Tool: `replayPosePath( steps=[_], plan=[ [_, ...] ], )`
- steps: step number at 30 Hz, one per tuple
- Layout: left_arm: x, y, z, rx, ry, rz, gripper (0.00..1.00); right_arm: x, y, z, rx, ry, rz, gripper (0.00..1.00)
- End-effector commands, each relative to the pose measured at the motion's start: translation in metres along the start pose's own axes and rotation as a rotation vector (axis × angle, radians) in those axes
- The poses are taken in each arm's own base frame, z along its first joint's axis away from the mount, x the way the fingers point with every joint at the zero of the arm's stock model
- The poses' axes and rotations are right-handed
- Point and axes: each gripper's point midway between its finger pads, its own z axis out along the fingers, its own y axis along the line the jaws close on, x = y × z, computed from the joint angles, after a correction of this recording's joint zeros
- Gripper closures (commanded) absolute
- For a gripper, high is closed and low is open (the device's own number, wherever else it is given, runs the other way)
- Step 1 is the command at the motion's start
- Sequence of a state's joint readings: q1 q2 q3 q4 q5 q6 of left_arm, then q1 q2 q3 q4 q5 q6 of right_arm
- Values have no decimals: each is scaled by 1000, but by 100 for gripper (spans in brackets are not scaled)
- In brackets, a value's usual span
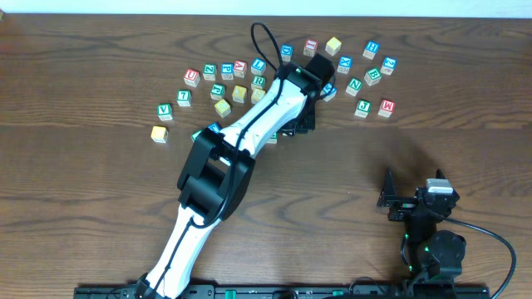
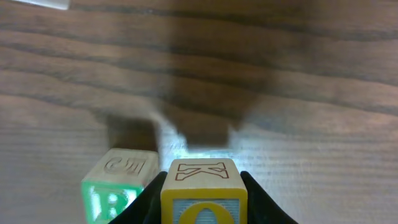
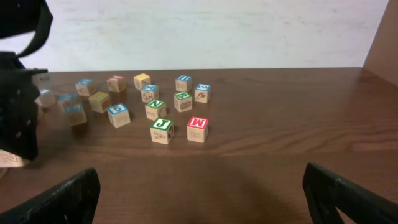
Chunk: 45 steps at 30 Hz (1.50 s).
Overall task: Spell out ROBOT
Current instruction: 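Lower the left gripper and grasp the yellow O block, then carry the yellow O block and place it right of the R block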
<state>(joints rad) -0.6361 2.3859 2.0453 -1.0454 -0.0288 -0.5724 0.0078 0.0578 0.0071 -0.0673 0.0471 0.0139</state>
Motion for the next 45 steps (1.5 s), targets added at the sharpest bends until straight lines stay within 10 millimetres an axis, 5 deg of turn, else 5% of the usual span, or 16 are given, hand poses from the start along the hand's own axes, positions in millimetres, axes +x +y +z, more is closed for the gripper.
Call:
replayPosePath(
  steps=[1, 12, 35, 45],
  plan=[
    [-5, 2, -1, 6, -29, -24, 72, 0, -1, 0, 5, 0, -7, 1],
    [-6, 10, 20, -34, -68, -26, 71, 0, -1, 0, 5, 0, -7, 1],
    [-8, 9, 20, -24, -71, -26, 59, 0, -1, 0, 5, 0, -7, 1],
    [-35, 10, -15, 31, -151, -27, 59, 0, -1, 0, 5, 0, -7, 1]
  ],
)
